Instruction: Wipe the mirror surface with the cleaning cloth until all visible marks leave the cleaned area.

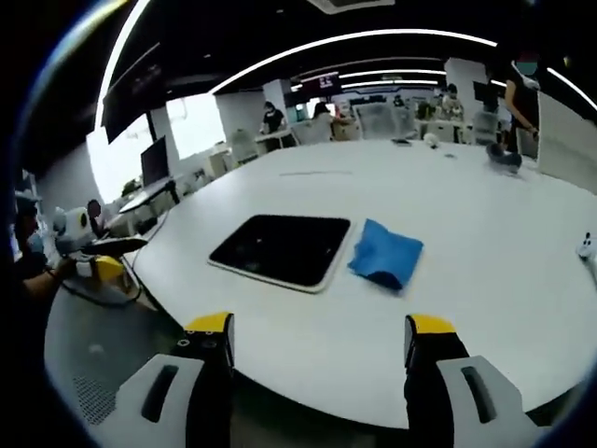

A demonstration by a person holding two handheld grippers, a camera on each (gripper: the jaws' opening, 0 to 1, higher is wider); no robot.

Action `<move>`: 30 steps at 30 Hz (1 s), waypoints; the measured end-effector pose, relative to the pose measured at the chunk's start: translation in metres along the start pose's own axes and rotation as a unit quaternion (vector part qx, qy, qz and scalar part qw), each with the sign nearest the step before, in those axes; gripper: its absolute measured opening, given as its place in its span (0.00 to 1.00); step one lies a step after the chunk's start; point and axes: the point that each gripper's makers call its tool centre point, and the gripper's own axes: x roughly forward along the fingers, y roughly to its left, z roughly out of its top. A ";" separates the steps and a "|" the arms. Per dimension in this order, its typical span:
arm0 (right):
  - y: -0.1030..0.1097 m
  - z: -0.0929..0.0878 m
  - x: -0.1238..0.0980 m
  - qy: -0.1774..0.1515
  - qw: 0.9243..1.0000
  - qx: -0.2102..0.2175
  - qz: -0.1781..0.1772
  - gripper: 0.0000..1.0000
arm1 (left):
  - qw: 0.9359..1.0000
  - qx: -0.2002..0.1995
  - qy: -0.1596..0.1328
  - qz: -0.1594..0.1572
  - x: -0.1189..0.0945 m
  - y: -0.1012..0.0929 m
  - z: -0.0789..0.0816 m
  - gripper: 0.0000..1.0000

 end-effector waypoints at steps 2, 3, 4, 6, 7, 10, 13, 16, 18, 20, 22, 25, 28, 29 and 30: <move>0.001 -0.006 -0.005 0.002 1.000 -0.001 -0.003 0.81 | 1.000 0.001 0.003 0.001 0.000 0.000 -0.001 0.91; 0.001 -0.007 -0.006 0.002 1.000 0.002 -0.003 0.81 | 1.000 0.000 0.001 0.003 0.000 0.001 -0.001 0.91; 0.001 -0.010 -0.007 0.003 1.000 0.015 -0.002 0.81 | 1.000 -0.001 0.000 0.005 -0.001 0.001 -0.001 0.91; 0.001 -0.009 -0.006 0.002 1.000 0.027 0.001 0.85 | 1.000 -0.002 0.001 0.008 -0.001 0.002 -0.001 0.91; 0.001 -0.008 -0.006 0.001 1.000 0.026 0.002 0.86 | 1.000 -0.001 0.002 0.009 0.000 0.002 -0.001 0.92; 0.005 -0.005 -0.004 -0.003 1.000 0.003 0.008 0.91 | 1.000 -0.005 0.010 0.009 0.000 0.003 -0.003 0.92; 0.010 -0.007 -0.004 0.000 1.000 0.002 0.025 0.93 | 1.000 -0.008 0.012 0.014 -0.001 0.004 -0.005 0.93; 0.008 -0.005 -0.004 -0.003 1.000 -0.013 0.017 0.98 | 1.000 -0.010 0.007 0.021 -0.001 0.007 -0.003 0.95; 0.009 -0.004 -0.003 -0.003 0.999 -0.026 0.019 1.00 | 1.000 -0.009 0.001 0.024 -0.001 0.008 -0.002 0.99; 0.009 -0.005 -0.002 0.000 0.999 -0.026 0.019 1.00 | 1.000 -0.011 0.003 0.024 -0.002 0.008 -0.003 0.99; 0.010 -0.008 -0.002 0.007 0.999 -0.020 0.025 1.00 | 1.000 -0.012 0.010 0.020 0.000 0.007 -0.004 0.99; 0.009 -0.004 -0.003 -0.005 0.999 -0.021 0.024 1.00 | 1.000 -0.010 0.007 0.018 0.000 0.006 -0.003 0.99; 0.008 -0.009 -0.002 0.010 1.000 -0.007 0.021 1.00 | 1.000 -0.012 0.002 0.017 0.001 0.006 -0.001 0.99; 0.007 -0.009 -0.001 0.011 1.000 -0.003 0.020 1.00 | 1.000 -0.013 -0.004 0.019 0.001 0.006 0.001 0.99; 0.007 -0.008 -0.001 0.009 1.000 -0.004 0.020 1.00 | 1.000 -0.011 -0.010 0.022 0.000 0.007 0.003 0.99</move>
